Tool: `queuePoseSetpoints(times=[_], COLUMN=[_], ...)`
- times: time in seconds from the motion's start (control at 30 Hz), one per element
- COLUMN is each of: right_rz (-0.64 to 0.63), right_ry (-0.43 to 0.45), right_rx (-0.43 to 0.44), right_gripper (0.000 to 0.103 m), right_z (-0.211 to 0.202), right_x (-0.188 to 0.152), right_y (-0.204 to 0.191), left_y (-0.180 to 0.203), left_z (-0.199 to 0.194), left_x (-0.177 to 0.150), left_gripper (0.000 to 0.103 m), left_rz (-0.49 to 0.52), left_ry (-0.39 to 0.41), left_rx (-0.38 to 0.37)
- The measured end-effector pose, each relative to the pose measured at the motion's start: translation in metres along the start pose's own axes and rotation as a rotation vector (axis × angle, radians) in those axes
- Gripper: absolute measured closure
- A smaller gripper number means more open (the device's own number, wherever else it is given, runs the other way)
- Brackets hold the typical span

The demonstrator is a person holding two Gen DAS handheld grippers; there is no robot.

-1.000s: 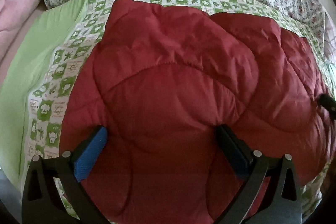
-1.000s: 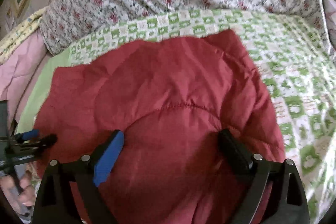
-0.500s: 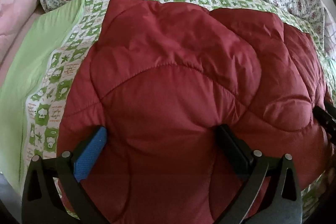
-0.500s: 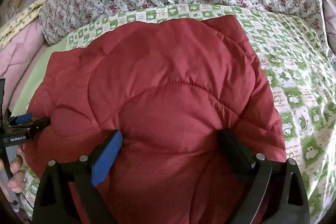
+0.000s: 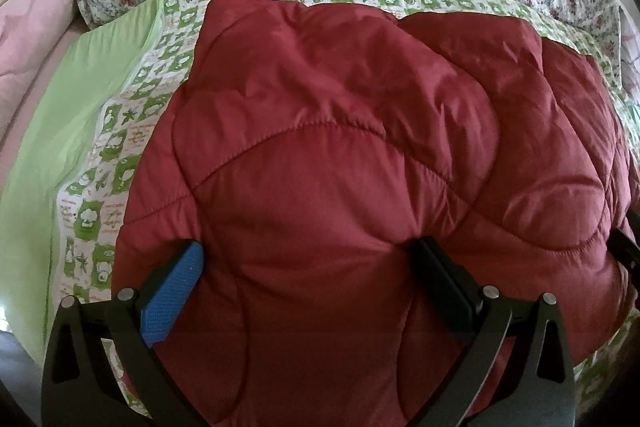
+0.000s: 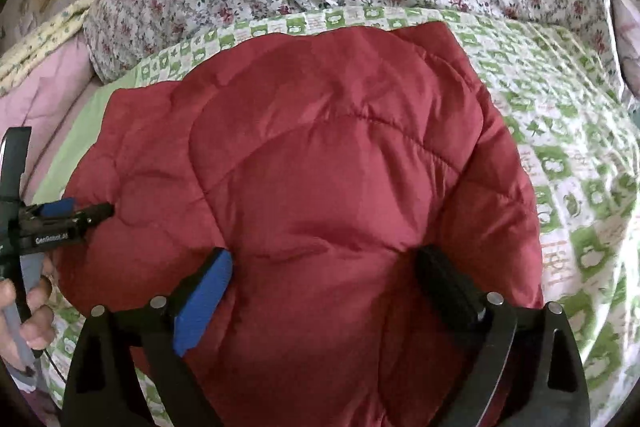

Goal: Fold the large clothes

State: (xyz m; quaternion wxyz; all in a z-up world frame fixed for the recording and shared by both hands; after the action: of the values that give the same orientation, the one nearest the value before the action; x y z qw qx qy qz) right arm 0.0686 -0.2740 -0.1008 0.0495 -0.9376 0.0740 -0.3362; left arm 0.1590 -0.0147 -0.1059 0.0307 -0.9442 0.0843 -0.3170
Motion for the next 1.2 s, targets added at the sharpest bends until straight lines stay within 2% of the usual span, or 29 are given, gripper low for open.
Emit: queuePoseSetpoints(times=[0.2, 0.37, 0.6, 0.87, 1.03, 1.2], right_rz=[0.037, -0.017, -0.027, -0.050, -0.081, -0.122], right_ry=[0.027, 0.042, -0.012, -0.097, -0.120, -0.118], right_rx=[0.033, 0.065, 0.123, 0.137, 0.129, 0.120], right_gripper=[0.009, 0.007, 0.007, 0.006, 0.006, 0.006], right_z=[-0.031, -0.066, -0.093, -0.102, -0.108, -0.116], right_x=[0.003, -0.005, -0.048, -0.096, -0.108, -0.108], right_y=[-0.002, -0.021, -0.040, -0.051, -0.056, -0.061], left_y=[-0.005, -0.010, -0.013, 0.000, 0.010, 0.015], left_z=[-0.035, -0.061, -0.079, -0.087, -0.099, -0.114], left_x=[-0.015, -0.041, -0.090, -0.133, -0.144, -0.141], left_gripper=[0.000, 0.000, 0.000, 0.000, 0.000, 0.000], left_rz=[-0.001, -0.002, 0.004, 0.062, 0.107, 0.137], left_ry=[0.030, 0.038, 0.006, -0.035, -0.024, -0.005], left_rx=[0.019, 0.020, 0.002, 0.018, 0.026, 0.022])
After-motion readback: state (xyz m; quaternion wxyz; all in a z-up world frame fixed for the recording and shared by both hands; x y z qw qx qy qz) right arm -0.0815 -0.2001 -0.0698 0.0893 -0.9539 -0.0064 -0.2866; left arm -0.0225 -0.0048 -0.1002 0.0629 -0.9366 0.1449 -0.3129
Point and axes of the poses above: each gripper's, at about its wrist camera, not at the fingertips, and z roughly the way its jaws point, y to its right, x to its top, the point moved 4 cm from there along z, roughly the way its jaws point, and after that the axes turned 6 degrees about y, right-handed, at the moved point
